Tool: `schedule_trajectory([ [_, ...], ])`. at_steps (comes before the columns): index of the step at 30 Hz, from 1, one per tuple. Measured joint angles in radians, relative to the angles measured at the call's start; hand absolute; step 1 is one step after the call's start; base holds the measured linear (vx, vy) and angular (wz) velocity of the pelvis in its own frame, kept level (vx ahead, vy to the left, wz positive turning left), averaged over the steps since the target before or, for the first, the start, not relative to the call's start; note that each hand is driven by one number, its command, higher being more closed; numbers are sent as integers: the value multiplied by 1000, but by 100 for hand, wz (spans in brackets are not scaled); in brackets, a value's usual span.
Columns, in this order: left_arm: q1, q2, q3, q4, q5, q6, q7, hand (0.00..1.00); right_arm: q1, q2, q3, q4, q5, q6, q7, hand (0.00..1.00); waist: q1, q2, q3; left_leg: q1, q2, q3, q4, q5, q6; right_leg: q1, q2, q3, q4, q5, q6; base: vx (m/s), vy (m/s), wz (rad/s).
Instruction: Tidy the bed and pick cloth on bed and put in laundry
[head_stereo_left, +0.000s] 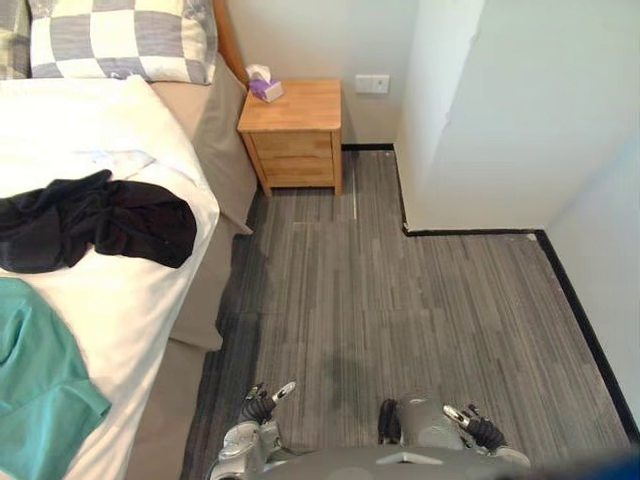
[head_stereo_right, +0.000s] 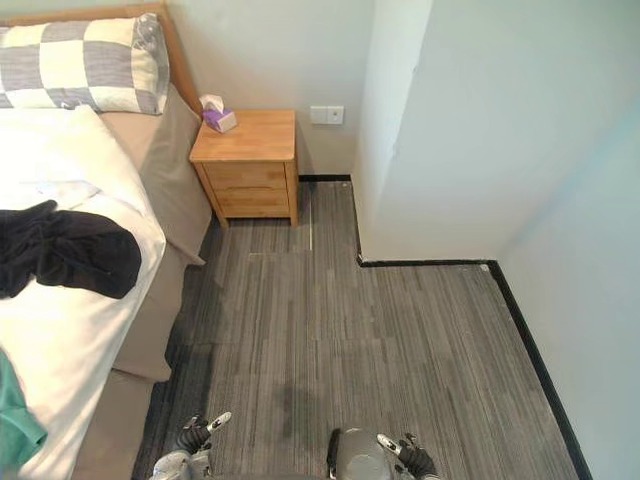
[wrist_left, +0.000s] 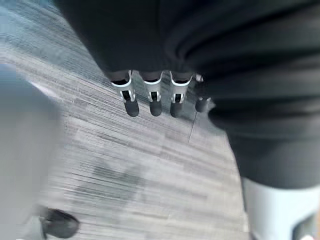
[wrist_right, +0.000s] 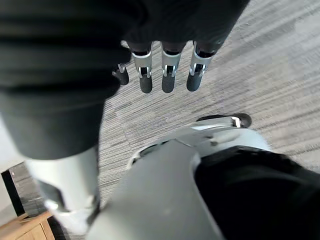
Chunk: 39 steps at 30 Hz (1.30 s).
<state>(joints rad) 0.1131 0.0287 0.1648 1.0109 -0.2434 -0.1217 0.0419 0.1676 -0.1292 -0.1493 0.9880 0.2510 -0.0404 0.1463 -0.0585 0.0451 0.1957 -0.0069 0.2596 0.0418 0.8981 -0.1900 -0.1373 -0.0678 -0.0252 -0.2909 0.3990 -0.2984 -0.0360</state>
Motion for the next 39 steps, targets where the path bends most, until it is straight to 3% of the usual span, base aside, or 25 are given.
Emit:
schedule_trajectory([
  [1,0,-3,21,-23,2,-6,-1,0,4,-6,1,6,-4,4,0,0,15,6,3,-73,21,13,134,-20,7,68,19,-3,-48,1,-20,305,-78,5],
  [3,2,-1,24,-41,2,-10,-6,0,4,-8,-1,13,-21,11,0,0,28,5,3,-135,16,51,153,-55,26,134,20,-1,-104,9,-27,308,-42,-5],
  [6,2,-6,23,-56,2,-21,-38,0,2,-6,-5,11,-43,16,7,0,51,0,6,-225,-46,136,-65,-106,54,220,-10,20,-185,15,-12,357,82,-30],
  [7,0,-5,23,-62,3,-24,-42,0,2,-3,-5,10,-49,19,9,0,58,-9,10,-239,-84,176,-194,-100,59,244,-37,36,-200,10,13,491,213,-45],
  [8,-4,-6,23,-64,2,-28,-43,0,2,1,-8,8,-61,21,12,0,58,-14,14,-247,-119,231,-370,-47,73,272,-69,53,-211,-10,48,415,184,-41],
  [9,-4,-7,23,-63,2,-28,-43,0,2,0,-8,7,-62,22,15,0,58,-14,14,-248,-123,239,-412,-27,76,277,-73,57,-212,-15,55,453,228,-39],
  [10,-8,-9,25,-64,-1,-27,-43,0,3,3,-8,7,-78,22,20,0,67,-22,16,-237,-133,286,-488,75,145,298,-96,74,-218,-33,85,419,196,-36],
  [12,-27,-3,22,-72,-1,-17,-39,0,-2,17,3,-10,-81,21,30,0,72,-48,6,-215,-165,331,-514,65,164,312,-121,82,-266,13,92,573,239,-33],
  [13,-39,2,23,-86,-5,-16,-38,0,-13,39,4,-21,-81,14,34,0,75,-60,18,-258,-130,369,-416,56,178,333,-120,85,-329,87,91,456,211,-29],
  [14,-54,23,30,-83,-12,-17,-37,0,-41,47,4,-27,-81,11,32,0,95,-59,52,-329,-89,421,-270,29,154,362,-124,93,-340,122,106,449,278,-18],
  [15,-59,30,26,-81,-19,-14,-37,0,-39,44,4,-25,-83,12,29,0,93,-78,41,-321,-109,420,-368,33,147,375,-136,89,-340,117,112,288,231,-12],
  [16,-52,25,-1,-69,-22,-8,-36,0,-28,36,3,-17,-100,12,19,0,91,-60,34,-297,-115,424,-486,109,260,392,-123,89,-335,108,126,347,251,11],
  [17,-53,35,-8,-61,-38,-3,-36,0,-40,47,12,-8,-110,16,16,0,96,-75,23,-288,-140,441,-478,82,246,396,-151,77,-328,103,133,296,185,8],
  [21,-56,38,-19,-45,-42,10,-36,0,-73,55,14,12,-118,23,6,0,102,-75,18,-273,-182,437,-457,20,257,411,-185,77,-293,137,154,244,114,18],
  [23,-54,40,-19,-34,-37,20,-37,0,-77,54,-2,24,-117,23,-1,0,106,-74,13,-220,-222,423,-499,3,251,374,-215,81,-142,142,164,214,109,25],
  [25,-51,56,-52,-22,5,24,-37,0,-83,51,-31,35,-116,22,-4,0,102,-87,4,-128,-275,402,-593,-18,223,221,-295,88,243,230,222,244,131,33],
  [26,-52,59,-66,-13,15,23,-36,0,-84,51,-40,36,-116,21,-3,0,96,-89,4,-89,-291,384,-620,-22,216,154,-320,97,400,253,215,232,98,37],
  [28,-48,73,-94,-6,30,25,-34,0,-87,46,-39,28,-117,-2,-5,0,81,-88,6,15,-301,349,-680,-32,205,24,-324,90,615,151,153,269,51,42],
  [29,-38,78,-100,-5,28,24,-33,0,-94,46,-37,28,-117,-20,-2,0,70,-82,8,69,-298,329,-713,-33,204,-30,-304,73,628,85,142,270,21,39],
  [31,-39,78,-128,3,22,24,-32,0,-99,51,-32,26,-116,-47,0,0,60,-83,7,124,-281,287,-731,-45,195,-95,-260,42,533,24,122,303,-88,65],
  [33,-54,74,-141,19,20,25,-34,0,-109,52,-32,26,-113,-64,1,0,42,-76,7,147,-253,221,-733,-51,191,-144,-213,22,343,18,116,320,-169,103],
  [35,-68,64,-144,32,19,25,-32,0,-111,54,-37,21,-95,-71,1,0,35,-58,17,164,-202,120,-715,-77,158,-169,-144,75,41,95,117,415,-298,124],
  [37,-65,62,-138,30,19,24,-30,0,-101,61,-38,12,-90,-71,1,0,36,-58,19,164,-176,48,-668,-121,115,-159,-105,166,-135,190,115,577,-467,124],
  [38,-61,58,-114,30,19,24,-29,0,-94,72,-38,7,-76,-74,1,0,37,-69,17,171,-170,2,-621,-162,85,-135,-98,196,-151,324,107,515,-440,114],
  [39,-57,49,-108,34,19,25,-26,0,-95,62,-41,0,-74,-77,0,0,37,-44,25,183,-145,-12,-609,-171,75,-131,-82,181,-106,301,61,518,-421,88],
])
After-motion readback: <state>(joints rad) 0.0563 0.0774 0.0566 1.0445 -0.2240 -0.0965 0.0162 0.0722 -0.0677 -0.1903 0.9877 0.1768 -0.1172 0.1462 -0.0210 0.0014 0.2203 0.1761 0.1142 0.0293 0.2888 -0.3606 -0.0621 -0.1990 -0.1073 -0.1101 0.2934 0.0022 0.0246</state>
